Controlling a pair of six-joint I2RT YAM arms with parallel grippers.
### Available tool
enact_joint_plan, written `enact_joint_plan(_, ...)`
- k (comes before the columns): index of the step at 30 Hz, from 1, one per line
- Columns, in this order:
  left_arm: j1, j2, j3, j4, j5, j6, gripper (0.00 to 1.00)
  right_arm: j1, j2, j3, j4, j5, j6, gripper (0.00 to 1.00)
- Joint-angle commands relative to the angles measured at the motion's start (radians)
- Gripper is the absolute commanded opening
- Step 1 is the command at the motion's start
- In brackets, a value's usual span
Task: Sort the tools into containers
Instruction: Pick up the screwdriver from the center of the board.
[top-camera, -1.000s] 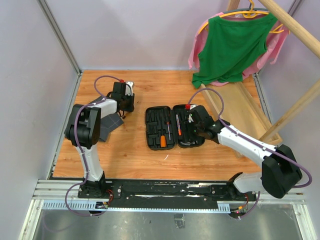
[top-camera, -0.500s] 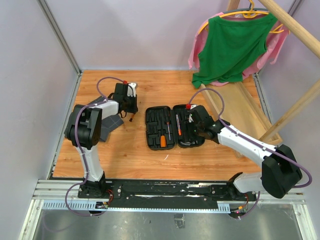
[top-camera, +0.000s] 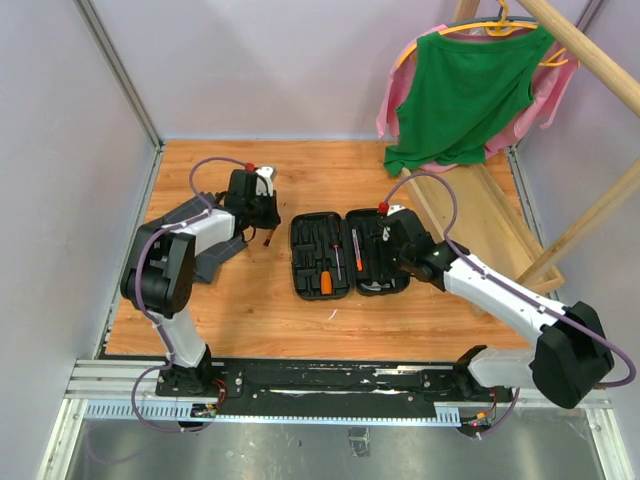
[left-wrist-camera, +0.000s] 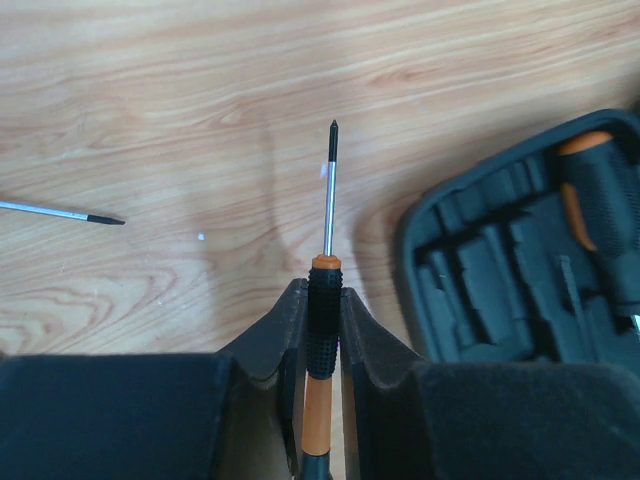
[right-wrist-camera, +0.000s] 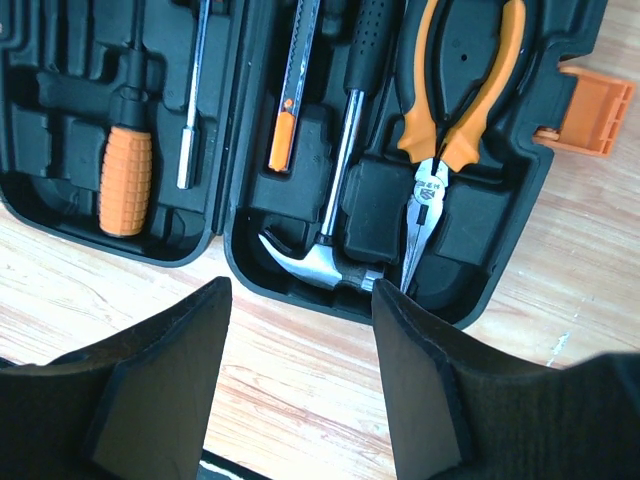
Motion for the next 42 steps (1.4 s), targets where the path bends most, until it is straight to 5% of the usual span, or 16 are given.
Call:
enact_joint_plan(1, -0.027, -0.116, -0.034, 0.074, -0.01, -0.053, 0.01, -0.003, -0.064, -0.012, 0.032, 0.046, 0.037, 0.6)
enact_joint_plan(19, -0.167, -0.502, -0.202, 0.241, 0.058, -0.296, 0.0, -0.003, -0.282, -0.102, 0.21, 0.047, 0.077, 0.78)
enact_joint_plan(26, -0.224, -0.624, -0.283, 0.346, 0.084, -0.372, 0.01, -0.002, -0.289, -0.121, 0.404, -0.133, 0.062, 0.82)
enact_joint_plan(33, -0.264, -0.689, -0.325, 0.422, 0.095, -0.439, 0.01, 0.002, -0.289, -0.151, 0.622, -0.31, 0.118, 0.8)
enact_joint_plan(42, -0.329, -0.722, -0.351, 0.501, 0.019, -0.522, 0.0, 0.056, -0.258, -0.191, 0.826, -0.259, 0.218, 0.73)
